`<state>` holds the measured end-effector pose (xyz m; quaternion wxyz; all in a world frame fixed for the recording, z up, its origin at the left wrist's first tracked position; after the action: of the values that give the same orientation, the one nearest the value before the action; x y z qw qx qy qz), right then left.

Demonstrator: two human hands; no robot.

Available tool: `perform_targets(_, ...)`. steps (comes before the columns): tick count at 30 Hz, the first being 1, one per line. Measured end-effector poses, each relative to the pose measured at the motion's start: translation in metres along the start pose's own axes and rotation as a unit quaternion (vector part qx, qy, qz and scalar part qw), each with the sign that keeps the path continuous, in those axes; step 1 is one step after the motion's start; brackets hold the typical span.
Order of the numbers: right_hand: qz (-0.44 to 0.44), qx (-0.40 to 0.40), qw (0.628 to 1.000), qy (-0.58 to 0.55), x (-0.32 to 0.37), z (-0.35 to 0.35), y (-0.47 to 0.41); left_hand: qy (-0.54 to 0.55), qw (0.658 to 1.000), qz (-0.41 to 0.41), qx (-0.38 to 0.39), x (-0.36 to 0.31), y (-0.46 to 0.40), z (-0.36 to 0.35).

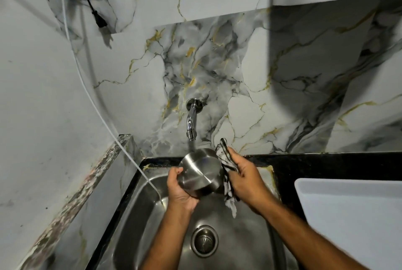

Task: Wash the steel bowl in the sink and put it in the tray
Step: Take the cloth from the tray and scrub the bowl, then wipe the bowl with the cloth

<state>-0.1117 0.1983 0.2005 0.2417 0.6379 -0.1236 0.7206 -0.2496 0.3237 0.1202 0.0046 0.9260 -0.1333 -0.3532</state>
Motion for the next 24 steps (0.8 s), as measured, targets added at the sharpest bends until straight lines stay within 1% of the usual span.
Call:
perform_targets(2, 0.058, -0.03, 0.995, 0.078, 0.003, -0.011, 0.022, 0.025, 0.999, -0.018, -0.032, -0.006, -0.004, -0.007)
perform_targets(4, 0.106, -0.004, 0.988, 0.114, 0.001, -0.037, 0.043, 0.005, 0.999, -0.03, -0.043, -0.012, -0.007, -0.014)
perform_targets(5, 0.115, -0.002, 0.987, 0.109, -0.002, -0.046, 0.048, -0.017, 0.998, -0.045, -0.04, -0.016, -0.007, -0.018)
perform_targets(6, 0.11, -0.017, 0.99, 0.084, -0.005, -0.05, 0.05, -0.042, 0.996, -0.066, -0.031, -0.021, -0.006, -0.022)
perform_targets(8, 0.059, -0.065, 0.996, 0.005, -0.009, -0.044, 0.04, -0.078, 0.991, -0.106, -0.002, -0.029, -0.002, -0.027)
perform_targets(9, 0.035, -0.079, 0.996, -0.027, -0.011, -0.038, 0.034, -0.084, 0.989, -0.118, 0.017, -0.031, 0.001, -0.029)
perform_targets(11, 0.022, -0.096, 0.994, -0.057, -0.008, -0.025, 0.024, -0.115, 0.985, -0.121, 0.042, -0.035, 0.005, -0.027)
perform_targets(13, 0.015, -0.094, 0.994, -0.047, -0.002, -0.009, 0.011, -0.162, 0.982, -0.084, 0.046, -0.035, 0.005, -0.02)
perform_targets(14, 0.005, -0.073, 0.997, -0.04, -0.001, -0.003, 0.003, -0.179, 0.981, -0.053, 0.054, -0.033, 0.004, -0.017)
perform_targets(15, -0.016, -0.036, 0.999, -0.037, -0.002, 0.001, -0.005, -0.198, 0.978, -0.02, 0.066, -0.031, 0.006, -0.015)
perform_targets(17, -0.086, 0.049, 0.994, -0.042, -0.01, 0.005, -0.017, -0.253, 0.961, 0.036, 0.101, -0.028, 0.014, -0.017)
perform_targets(19, -0.134, 0.1, 0.984, -0.06, -0.021, 0.009, -0.024, -0.313, 0.938, 0.072, 0.134, -0.02, 0.024, -0.02)
perform_targets(21, -0.165, 0.103, 0.974, -0.112, -0.035, 0.019, -0.029, -0.344, 0.923, 0.087, 0.147, -0.009, 0.032, -0.024)
perform_targets(24, -0.206, 0.038, 0.954, -0.215, -0.062, 0.051, -0.03, -0.347, 0.924, 0.086, 0.139, 0.01, 0.039, -0.033)
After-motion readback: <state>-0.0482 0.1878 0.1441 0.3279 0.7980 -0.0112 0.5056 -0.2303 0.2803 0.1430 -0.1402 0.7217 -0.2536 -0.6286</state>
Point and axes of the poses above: each hand's wrist, its own y-axis away from the middle knuckle, its own z-axis out of the back of the hand, x = y × z, the point moved 8 cm from there along -y, towards the middle knuckle, and after that the axes turned 11 degrees about -z, right-handed, at the moved point
